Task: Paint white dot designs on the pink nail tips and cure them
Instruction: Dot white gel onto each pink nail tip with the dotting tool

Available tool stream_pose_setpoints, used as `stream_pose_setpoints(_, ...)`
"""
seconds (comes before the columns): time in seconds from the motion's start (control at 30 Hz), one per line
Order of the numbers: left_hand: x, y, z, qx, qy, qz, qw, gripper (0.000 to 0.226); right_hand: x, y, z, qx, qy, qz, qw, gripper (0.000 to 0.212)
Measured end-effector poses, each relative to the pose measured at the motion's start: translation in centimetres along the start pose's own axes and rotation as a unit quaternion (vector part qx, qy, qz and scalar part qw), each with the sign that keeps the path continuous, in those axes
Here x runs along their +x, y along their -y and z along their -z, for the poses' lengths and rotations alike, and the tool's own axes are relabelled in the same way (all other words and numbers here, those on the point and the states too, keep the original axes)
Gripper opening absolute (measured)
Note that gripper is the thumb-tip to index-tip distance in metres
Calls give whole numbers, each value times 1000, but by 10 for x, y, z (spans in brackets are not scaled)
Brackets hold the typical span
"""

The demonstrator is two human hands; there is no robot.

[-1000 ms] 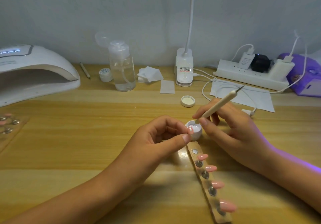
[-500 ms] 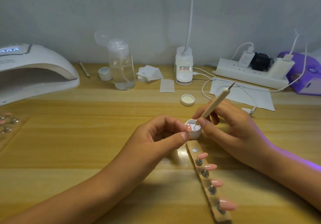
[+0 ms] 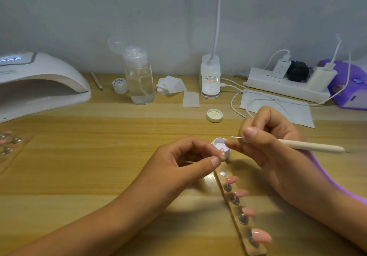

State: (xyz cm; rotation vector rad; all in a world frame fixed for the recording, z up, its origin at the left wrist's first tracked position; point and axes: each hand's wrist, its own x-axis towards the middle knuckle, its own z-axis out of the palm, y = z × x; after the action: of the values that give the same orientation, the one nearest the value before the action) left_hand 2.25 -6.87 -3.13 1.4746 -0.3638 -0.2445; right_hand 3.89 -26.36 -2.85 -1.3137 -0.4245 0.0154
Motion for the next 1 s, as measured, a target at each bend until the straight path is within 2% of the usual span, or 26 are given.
stream_pose_setpoints(0.2, 0, 0, 0, -2, -1, -2, 1000, 9, 1, 4, -4, 54, 13, -28, 998, 25)
stream_pose_setpoints(0.3, 0, 0, -1, -1, 6, -1, 1000, 8, 1, 4, -5, 52, 19, -27, 998, 19)
stream_pose_setpoints(0.43, 0, 0, -1, -6, 5, 0, 1000, 10, 0, 3, -5, 32, 24, -30, 999, 24)
stream_pose_setpoints(1.0, 0, 2, -1, 6, -2, 9, 1000, 7, 2, -1, -3, 22, 54, -30, 998, 20)
